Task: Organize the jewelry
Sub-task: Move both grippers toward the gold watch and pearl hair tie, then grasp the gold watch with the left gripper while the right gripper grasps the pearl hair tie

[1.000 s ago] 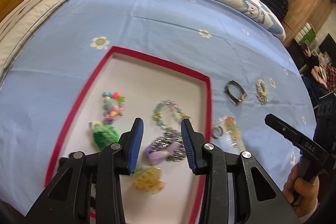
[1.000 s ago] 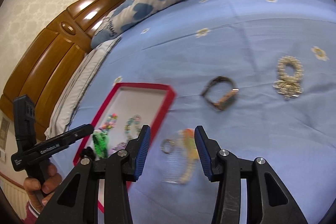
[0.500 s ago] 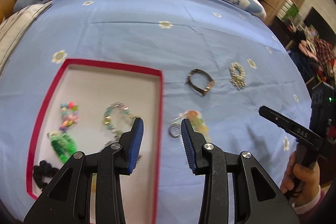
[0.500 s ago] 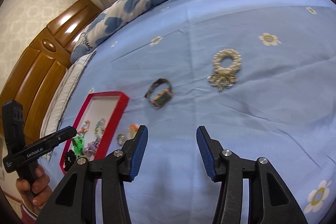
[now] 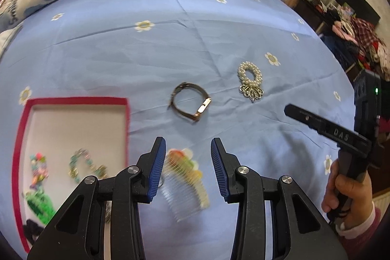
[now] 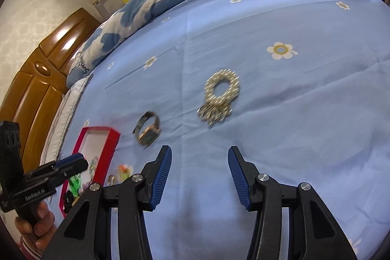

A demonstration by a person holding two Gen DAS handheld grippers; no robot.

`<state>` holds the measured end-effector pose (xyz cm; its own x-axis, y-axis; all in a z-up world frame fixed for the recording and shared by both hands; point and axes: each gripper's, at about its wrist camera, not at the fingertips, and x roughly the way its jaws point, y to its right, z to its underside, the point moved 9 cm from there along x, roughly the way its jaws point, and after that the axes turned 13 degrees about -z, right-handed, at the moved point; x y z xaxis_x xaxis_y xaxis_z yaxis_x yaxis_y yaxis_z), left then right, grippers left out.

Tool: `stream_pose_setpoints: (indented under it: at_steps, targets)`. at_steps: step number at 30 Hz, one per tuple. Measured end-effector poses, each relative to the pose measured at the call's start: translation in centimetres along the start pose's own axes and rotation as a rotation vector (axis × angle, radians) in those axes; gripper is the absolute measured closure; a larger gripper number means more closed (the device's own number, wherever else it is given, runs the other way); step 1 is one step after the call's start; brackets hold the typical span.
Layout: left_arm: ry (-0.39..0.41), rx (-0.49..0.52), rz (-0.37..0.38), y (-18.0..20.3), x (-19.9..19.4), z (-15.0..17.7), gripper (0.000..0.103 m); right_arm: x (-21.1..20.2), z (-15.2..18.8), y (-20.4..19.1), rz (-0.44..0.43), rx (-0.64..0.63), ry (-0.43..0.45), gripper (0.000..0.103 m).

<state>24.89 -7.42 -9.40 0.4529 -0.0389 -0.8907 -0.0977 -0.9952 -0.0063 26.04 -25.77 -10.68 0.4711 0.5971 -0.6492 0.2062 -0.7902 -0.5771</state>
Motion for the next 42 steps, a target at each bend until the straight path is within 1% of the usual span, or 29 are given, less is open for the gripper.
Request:
stream_pose_setpoints:
  at_steps: [8, 11, 17, 19, 20, 21, 22, 23, 24, 25, 29, 32, 35, 42]
  targets:
    - [-0.030, 0.110, 0.003, 3.4, 3.7, -1.9, 0.066, 1.8, -2.9, 2.6, 0.021, 0.019, 0.009, 0.053]
    - [-0.042, 0.152, -0.025, 4.0, 5.4, -2.5, 0.066, 2.8, -3.9, 3.3, 0.026, 0.016, 0.007, 0.053]
    - [-0.086, 0.198, -0.064, 4.4, 8.6, -2.9, 0.068, 4.9, -5.5, 4.5, 0.058, 0.009, -0.005, 0.054]
    - [-0.103, 0.210, -0.067, 4.6, 9.6, -2.7, 0.080, 5.7, -5.7, 4.8, 0.067, 0.012, -0.014, 0.054]
    - [-0.109, 0.215, -0.065, 4.7, 9.8, -2.6, 0.089, 6.1, -5.8, 5.0, 0.076, 0.008, -0.019, 0.054]
    - [-0.109, 0.218, -0.061, 4.8, 9.9, -2.4, 0.092, 6.5, -5.8, 5.1, 0.090, 0.002, -0.027, 0.055]
    - [-0.104, 0.217, -0.060, 4.9, 9.9, -2.3, 0.093, 7.0, -5.8, 5.4, 0.108, -0.003, -0.033, 0.059]
    - [-0.102, 0.217, -0.056, 4.9, 9.8, -2.2, 0.097, 7.3, -5.7, 5.5, 0.126, -0.013, -0.035, 0.068]
    - [-0.099, 0.217, -0.055, 4.9, 9.7, -2.2, 0.097, 7.4, -5.7, 5.5, 0.147, -0.027, -0.034, 0.075]
    - [-0.095, 0.216, -0.056, 4.9, 9.5, -2.1, 0.097, 7.4, -5.8, 5.6, 0.170, -0.041, -0.032, 0.088]
    - [-0.093, 0.196, -0.035, 4.5, 8.3, -1.6, 0.097, 6.7, -5.3, 5.3, 0.148, -0.040, -0.019, 0.090]
    - [-0.100, 0.151, 0.026, 4.0, 6.6, -1.3, 0.097, 5.6, -4.6, 4.4, 0.100, -0.027, -0.007, 0.092]
    - [-0.076, 0.111, 0.055, 3.3, 4.4, -1.2, 0.097, 4.1, -4.1, 2.8, 0.057, -0.033, 0.012, 0.092]
    - [-0.030, 0.031, 0.073, 1.5, 0.0, 0.3, 0.097, 1.0, -2.4, -1.5, -0.036, -0.049, 0.040, 0.092]
